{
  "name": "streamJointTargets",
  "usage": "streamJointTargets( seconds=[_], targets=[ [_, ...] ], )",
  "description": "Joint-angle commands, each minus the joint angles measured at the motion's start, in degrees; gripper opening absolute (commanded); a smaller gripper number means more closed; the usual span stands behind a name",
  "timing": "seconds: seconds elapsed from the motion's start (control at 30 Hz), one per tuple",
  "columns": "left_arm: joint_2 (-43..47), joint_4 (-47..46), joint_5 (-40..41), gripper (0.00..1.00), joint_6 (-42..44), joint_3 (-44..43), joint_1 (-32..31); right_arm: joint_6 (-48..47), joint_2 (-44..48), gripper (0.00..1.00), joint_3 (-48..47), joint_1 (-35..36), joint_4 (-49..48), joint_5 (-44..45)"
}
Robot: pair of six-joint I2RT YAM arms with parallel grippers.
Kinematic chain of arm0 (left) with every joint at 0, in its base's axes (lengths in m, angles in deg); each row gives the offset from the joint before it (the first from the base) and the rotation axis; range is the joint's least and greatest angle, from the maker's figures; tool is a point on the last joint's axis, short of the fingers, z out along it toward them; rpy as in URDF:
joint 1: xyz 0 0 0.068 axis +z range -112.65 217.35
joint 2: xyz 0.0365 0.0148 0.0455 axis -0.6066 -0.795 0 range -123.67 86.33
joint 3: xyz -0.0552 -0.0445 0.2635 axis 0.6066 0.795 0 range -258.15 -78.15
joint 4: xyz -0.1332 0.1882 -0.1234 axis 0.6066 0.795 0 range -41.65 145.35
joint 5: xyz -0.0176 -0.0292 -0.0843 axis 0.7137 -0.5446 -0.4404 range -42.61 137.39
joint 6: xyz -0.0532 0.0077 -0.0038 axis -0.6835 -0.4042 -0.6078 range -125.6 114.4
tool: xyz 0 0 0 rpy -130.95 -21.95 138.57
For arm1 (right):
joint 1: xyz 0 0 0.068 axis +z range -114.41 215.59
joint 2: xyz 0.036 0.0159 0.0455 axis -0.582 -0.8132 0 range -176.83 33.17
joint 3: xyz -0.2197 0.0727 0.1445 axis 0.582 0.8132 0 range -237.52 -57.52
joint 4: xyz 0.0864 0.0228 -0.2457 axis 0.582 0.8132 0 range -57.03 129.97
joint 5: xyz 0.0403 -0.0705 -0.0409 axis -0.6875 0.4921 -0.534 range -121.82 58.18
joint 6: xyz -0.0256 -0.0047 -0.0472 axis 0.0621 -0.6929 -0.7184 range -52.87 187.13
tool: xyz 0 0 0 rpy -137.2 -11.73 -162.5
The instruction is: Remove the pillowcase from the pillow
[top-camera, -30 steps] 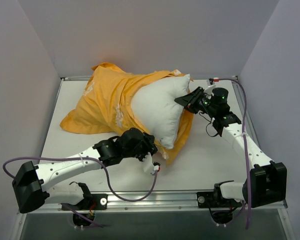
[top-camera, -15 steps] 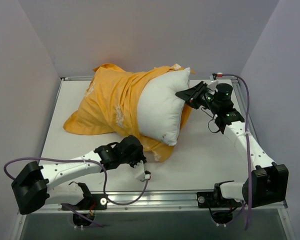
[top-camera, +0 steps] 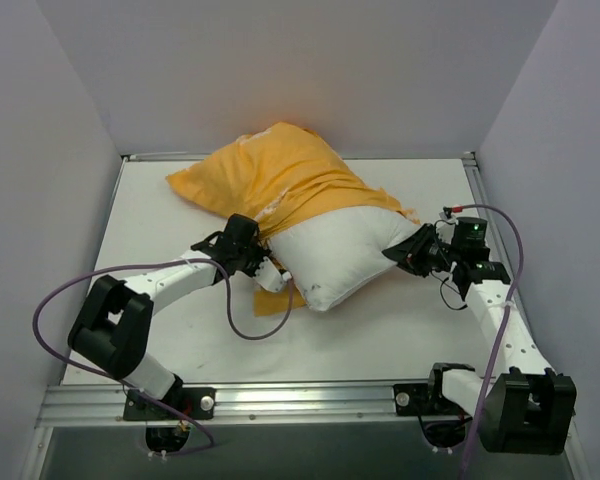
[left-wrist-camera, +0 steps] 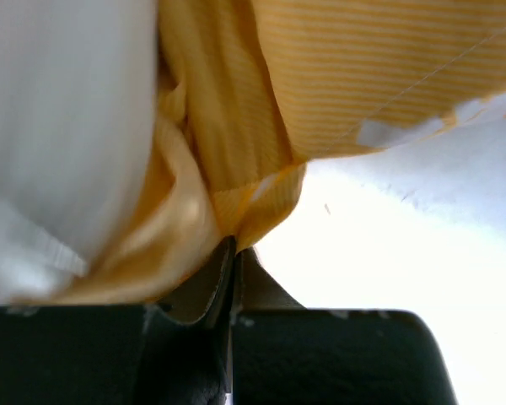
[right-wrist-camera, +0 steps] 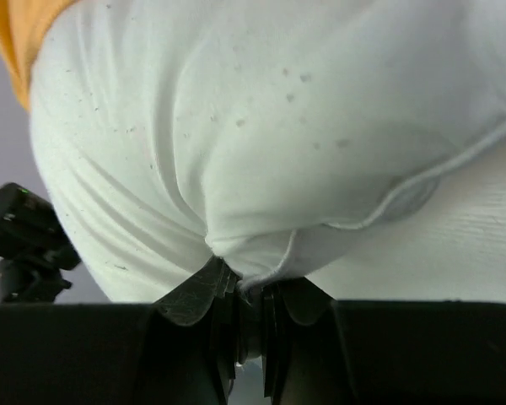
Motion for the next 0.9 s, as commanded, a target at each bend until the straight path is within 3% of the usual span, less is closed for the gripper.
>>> streamJointTargets(
  seconds=[0.0,0.1,0.13,0.17,0.27,0.3,0.4,0.47,0.5,0.6,0.67,0.87],
  targets=[
    [1.1,7.6,4.1,0.04,0.3,-0.6,4.6,-8.8,1.6,0.0,0.8,-1.4,3.6,-0.3],
    [5.3,20.3,0.6,0.5,-2.6,-3.0,1.3,-10.9,0.3,0.0,1.0,-1.2,4.8,3.0],
    [7.9,23.6,-2.1,0.87,-4.1,-4.2,-0.4,-11.3,0.2,0.0,1.1,-1.0,4.7,3.2],
    [9.1,27.2,-4.2,0.94,-6.3,-7.8,-4.5,-11.4,0.2,0.0,1.3,-0.8,4.6,3.8],
    [11.2,41.5,-12.2,0.94,-14.6,-16.2,-10.9,-10.4,-0.4,0.0,2.8,1.6,2.5,3.9],
    [11.1,47.9,-14.6,0.94,-19.6,-23.2,-14.7,-10.4,-0.9,0.0,3.0,2.7,1.7,4.1],
    [7.1,56.9,-25.9,0.96,-32.0,-36.5,-18.8,-9.7,-2.9,0.0,3.9,9.4,0.2,6.4],
    [1.7,57.6,-32.6,1.0,-40.2,-49.5,-18.7,-8.8,-4.0,0.0,4.8,12.7,-0.9,6.8],
    [-0.2,54.1,-32.2,0.93,-50.1,-52.8,-18.7,-8.5,-4.2,0.0,5.3,13.4,-2.1,6.2],
    [-7.9,45.9,-24.4,0.91,-63.3,-62.6,-18.7,-7.4,-4.7,0.0,7.2,14.7,-4.8,2.8],
    [-12.9,41.6,-18.1,0.92,-63.5,-65.8,-19.1,-8.3,-4.7,0.0,7.8,15.6,-4.2,1.4],
    [-22.5,31.7,-11.4,0.92,-65.1,-67.4,-21.8,-8.7,-3.3,0.0,9.7,17.0,-2.9,1.4]
  ],
)
